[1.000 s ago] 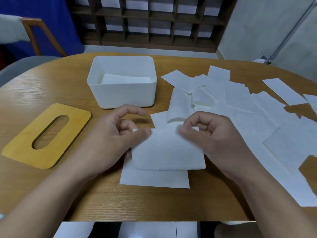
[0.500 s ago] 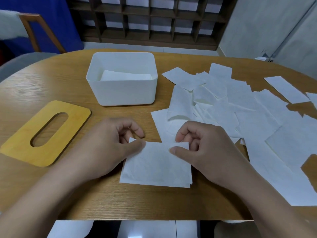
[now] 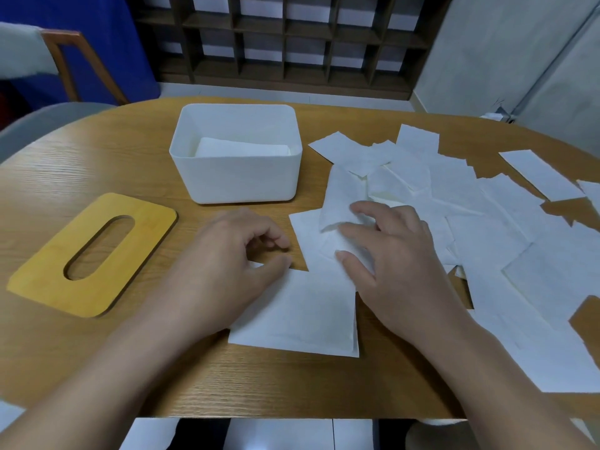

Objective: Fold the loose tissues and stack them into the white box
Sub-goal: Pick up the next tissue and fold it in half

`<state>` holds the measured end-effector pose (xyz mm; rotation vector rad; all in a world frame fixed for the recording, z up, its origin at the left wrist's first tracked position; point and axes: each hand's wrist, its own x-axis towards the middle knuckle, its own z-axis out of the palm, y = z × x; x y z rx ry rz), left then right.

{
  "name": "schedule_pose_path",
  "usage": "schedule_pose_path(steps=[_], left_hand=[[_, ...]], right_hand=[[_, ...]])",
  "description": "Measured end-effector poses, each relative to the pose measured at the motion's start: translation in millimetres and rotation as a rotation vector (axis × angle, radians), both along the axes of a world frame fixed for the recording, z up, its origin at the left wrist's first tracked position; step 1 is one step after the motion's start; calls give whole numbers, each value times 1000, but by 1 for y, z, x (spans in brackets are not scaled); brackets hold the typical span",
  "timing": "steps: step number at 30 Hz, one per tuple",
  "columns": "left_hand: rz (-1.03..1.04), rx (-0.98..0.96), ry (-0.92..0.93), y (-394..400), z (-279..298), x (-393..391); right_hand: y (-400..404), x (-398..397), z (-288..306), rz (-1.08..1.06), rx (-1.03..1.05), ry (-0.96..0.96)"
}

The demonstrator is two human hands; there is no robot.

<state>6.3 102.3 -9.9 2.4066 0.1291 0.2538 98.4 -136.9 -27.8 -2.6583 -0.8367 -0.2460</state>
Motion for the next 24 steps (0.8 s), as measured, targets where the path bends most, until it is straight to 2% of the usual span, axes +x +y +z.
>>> schedule_pose_path(steps=[4, 8, 11, 15, 20, 24], left_hand=[[-16, -20, -55, -9, -5, 6], [-11, -153, -76, -21, -5, 8], [-62, -328, -78, -29, -3, 11], [-122, -648, -55, -46, 6, 11], [9, -884, 5, -51, 3, 15], [66, -1090, -36, -49, 5, 18]], right_hand=[[4, 2, 0, -23, -4, -33], [5, -4, 4, -15, 209, -46], [6, -12, 9, 48, 355, -62], [15, -28, 15, 210, 527, 49], [21, -38, 19, 346, 585, 132], [8, -31, 24, 312, 617, 86]])
